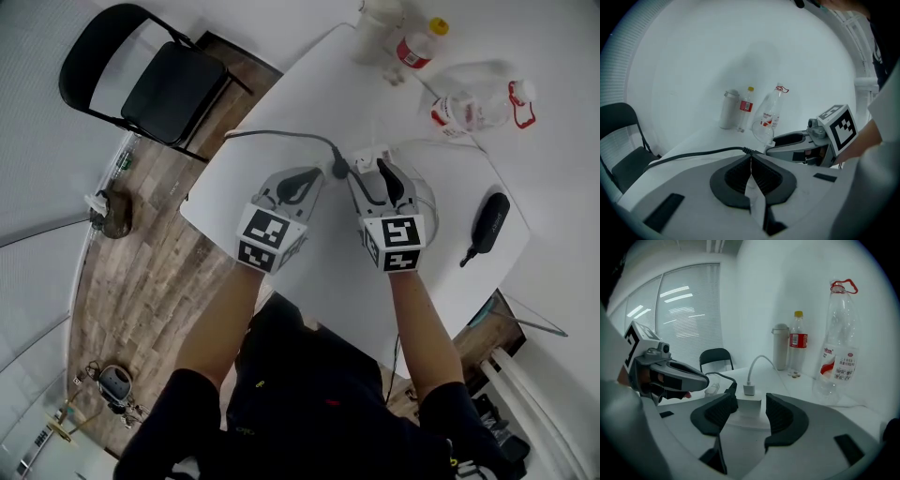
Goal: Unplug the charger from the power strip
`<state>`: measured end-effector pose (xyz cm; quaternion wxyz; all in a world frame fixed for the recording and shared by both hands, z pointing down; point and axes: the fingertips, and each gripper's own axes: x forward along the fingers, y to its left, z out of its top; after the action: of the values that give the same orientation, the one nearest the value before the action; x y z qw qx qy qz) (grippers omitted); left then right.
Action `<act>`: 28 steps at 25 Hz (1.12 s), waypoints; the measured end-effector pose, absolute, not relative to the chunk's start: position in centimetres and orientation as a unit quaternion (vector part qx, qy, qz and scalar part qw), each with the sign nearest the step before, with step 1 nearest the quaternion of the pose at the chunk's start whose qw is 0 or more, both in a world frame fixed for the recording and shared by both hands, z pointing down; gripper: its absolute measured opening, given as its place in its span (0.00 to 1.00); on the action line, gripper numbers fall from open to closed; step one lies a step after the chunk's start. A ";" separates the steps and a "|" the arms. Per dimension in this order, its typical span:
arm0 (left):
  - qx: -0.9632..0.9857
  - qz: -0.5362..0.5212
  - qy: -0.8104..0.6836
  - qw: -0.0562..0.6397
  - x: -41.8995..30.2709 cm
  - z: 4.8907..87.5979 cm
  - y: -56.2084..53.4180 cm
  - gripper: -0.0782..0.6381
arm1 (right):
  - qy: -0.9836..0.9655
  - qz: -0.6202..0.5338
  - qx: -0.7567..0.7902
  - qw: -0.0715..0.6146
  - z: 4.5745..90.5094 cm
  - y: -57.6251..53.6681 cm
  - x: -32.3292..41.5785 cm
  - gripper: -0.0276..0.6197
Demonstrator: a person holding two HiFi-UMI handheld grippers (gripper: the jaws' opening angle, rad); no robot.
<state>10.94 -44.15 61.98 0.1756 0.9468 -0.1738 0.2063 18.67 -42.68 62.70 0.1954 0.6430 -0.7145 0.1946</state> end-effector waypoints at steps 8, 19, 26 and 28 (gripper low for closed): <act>0.945 0.208 -0.166 0.191 10.9 62.5 -44.3 0.14 | -0.707 0.202 0.653 0.181 63.0 -43.1 18.8 0.32; 0.948 0.213 -0.169 0.167 10.6 61.3 -44.4 0.14 | -0.702 0.143 0.684 0.137 57.1 -42.4 19.9 0.31; 0.964 0.138 -0.177 0.142 8.0 50.4 -42.0 0.14 | -0.710 0.112 0.690 0.086 48.3 -37.2 20.1 0.31; 0.967 0.122 -0.179 0.133 6.6 47.2 -40.6 0.14 | -0.711 0.106 0.692 0.073 46.0 -35.3 19.9 0.31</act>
<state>6.56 -40.60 47.15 0.1332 0.9672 -0.1786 0.1220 19.93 -35.25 45.99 0.0726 0.6917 -0.7108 0.1056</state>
